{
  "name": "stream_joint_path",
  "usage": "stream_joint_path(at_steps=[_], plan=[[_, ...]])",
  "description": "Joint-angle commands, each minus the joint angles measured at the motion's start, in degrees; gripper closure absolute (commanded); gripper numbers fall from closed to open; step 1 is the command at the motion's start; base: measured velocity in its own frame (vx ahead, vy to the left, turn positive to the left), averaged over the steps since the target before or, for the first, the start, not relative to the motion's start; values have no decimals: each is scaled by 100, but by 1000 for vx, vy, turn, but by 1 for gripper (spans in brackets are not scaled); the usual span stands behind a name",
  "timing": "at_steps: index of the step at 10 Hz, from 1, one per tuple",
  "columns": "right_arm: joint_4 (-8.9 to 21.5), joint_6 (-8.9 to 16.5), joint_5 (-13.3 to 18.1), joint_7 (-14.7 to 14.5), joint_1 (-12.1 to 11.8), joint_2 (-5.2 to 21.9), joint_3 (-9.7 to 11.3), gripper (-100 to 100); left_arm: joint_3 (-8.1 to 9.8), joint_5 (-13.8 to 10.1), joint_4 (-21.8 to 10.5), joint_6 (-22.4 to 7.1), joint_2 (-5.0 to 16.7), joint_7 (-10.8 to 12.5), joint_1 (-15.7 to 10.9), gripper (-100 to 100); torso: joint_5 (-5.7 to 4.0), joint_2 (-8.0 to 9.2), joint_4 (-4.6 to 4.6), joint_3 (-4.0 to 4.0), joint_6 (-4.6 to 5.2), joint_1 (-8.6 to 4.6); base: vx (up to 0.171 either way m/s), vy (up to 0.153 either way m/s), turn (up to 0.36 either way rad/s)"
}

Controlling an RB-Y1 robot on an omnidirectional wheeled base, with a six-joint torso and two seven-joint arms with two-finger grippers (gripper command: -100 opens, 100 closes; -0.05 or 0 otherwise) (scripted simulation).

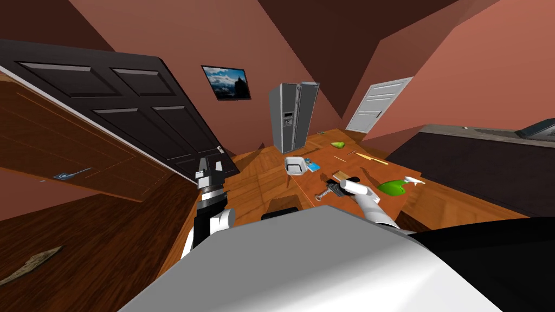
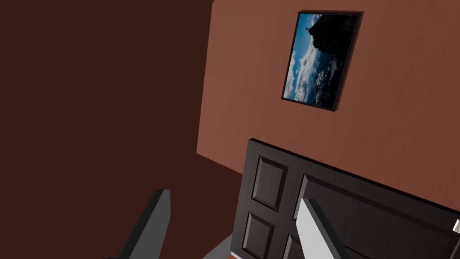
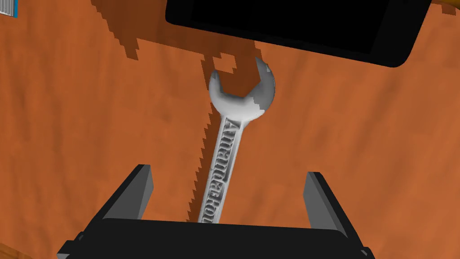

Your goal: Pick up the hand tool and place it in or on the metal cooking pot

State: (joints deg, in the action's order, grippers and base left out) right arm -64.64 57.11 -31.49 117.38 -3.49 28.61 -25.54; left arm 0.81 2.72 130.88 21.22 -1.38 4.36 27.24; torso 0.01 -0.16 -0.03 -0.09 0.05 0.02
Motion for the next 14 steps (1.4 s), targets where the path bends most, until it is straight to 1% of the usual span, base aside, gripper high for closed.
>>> stream_joint_path(at_steps=[1, 3, 5, 7, 8, 9, 10, 13, 14], plan=[[273, 286, -84, 286, 50, 14, -44, -100, 0, 0, 0, 0, 0, 0, 0, 0, 0, 0, 0, 0, 0, 0, 58, -10, 128], [501, 617, -148, 650, 80, 15, -84, -100, 0, 0, 0, 0, 0, 0, 0, 0, 0, -9, -2, -5, 0, 0, 62, -12, 124], [661, 880, -190, 907, 97, 19, -110, -100, 0, 0, 0, 0, 0, 0, 0, 0, -1, -6, -2, -4, 1, -3, 44, -17, 87], [765, 1043, -217, 1066, 105, 28, -126, -100, 0, 0, 0, 0, 0, 0, 0, 0, 0, 2, 0, 1, 2, 1, 27, -5, 55], [804, 954, -220, 976, 132, 45, -124, -100, 0, 0, 0, 0, 0, 0, 0, 0, 1, 4, 1, 2, 2, 2, 11, -5, 14], [814, 972, -222, 992, 136, 47, -125, 0, 0, 0, 0, 0, 0, 0, 0, 0, 1, 9, 1, 4, 3, 3, 0, 0, 0], [932, 795, -190, 871, 115, -58, -130, -100, 0, 0, 0, 0, 0, 0, 0, 0, 1, 13, 2, 7, 3, 4, 36, -12, -60], [1111, 531, -142, 693, 83, -214, -136, -100, 1, 0, 0, 0, 0, 0, 1, 0, -2, -4, -1, -3, 3, -7, 60, -29, -39], [1082, 604, -154, 740, 103, -170, -136, -100, 1, 0, 0, 0, 0, 0, 1, 0, -1, -9, -2, -5, 3, -4, 29, -6, -10]])
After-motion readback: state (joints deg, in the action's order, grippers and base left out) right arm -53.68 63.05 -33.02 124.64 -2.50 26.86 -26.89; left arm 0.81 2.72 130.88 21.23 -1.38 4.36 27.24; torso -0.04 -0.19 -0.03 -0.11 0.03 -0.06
